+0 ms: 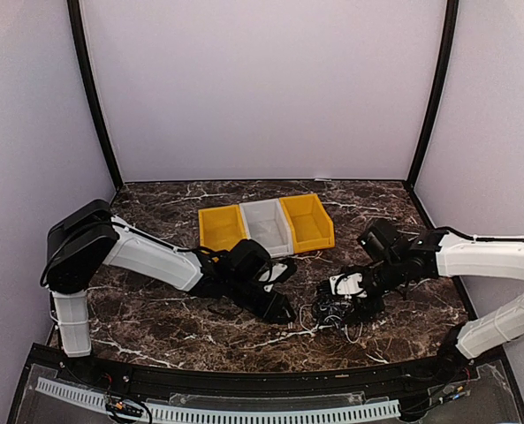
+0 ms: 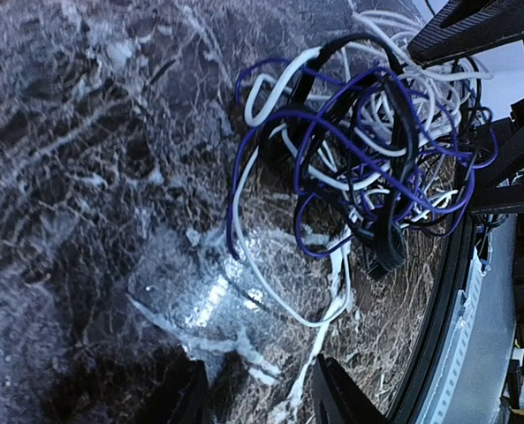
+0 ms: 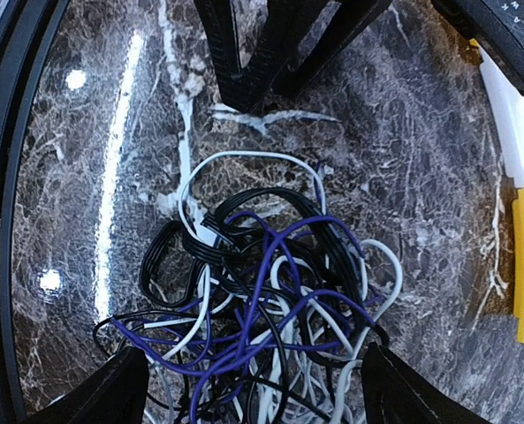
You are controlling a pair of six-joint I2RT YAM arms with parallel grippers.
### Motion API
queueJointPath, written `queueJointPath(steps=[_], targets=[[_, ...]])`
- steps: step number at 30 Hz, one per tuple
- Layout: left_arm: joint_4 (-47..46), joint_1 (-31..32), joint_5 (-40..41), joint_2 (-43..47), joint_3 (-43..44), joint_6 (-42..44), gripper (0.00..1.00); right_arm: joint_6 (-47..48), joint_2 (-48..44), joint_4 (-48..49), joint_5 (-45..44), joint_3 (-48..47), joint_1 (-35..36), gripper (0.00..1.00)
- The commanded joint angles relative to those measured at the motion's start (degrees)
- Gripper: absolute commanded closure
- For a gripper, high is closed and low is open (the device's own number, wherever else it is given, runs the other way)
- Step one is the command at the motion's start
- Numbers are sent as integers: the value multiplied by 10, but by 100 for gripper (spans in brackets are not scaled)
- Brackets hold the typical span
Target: Untangle the cables
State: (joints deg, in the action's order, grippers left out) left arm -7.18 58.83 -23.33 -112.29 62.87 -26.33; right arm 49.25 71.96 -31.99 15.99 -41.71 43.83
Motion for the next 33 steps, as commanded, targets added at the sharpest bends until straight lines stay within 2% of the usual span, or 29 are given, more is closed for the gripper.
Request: queueJointPath(steps=[1,11,15,17,20,23,27,33], targets=[[-20,5,-37,-19,15,-45,59,1,21,77,-23,29,9,15],[-31,5,-72,-80,55,-63,75,-24,20,122,-32,67,10,24],[-30,5,-64,-86,62,-61,86,-32,15,131,-39,74,10,28],[-31,4,-56,-86,64,-61,98,-32,17,132,-42,76,10,33],[8,3,-39,-76,73,-49,100,-36,24,126,-53,74,9,47],[47,-3,-20,-30,59,-28,100,-41,29,126,-65,74,-2,60],[116,-23,34,74,8,6,100,-45,20,122,-41,71,-60,67],[173,-76,117,258,-59,28,100,-38,-1,118,-26,81,-129,70]])
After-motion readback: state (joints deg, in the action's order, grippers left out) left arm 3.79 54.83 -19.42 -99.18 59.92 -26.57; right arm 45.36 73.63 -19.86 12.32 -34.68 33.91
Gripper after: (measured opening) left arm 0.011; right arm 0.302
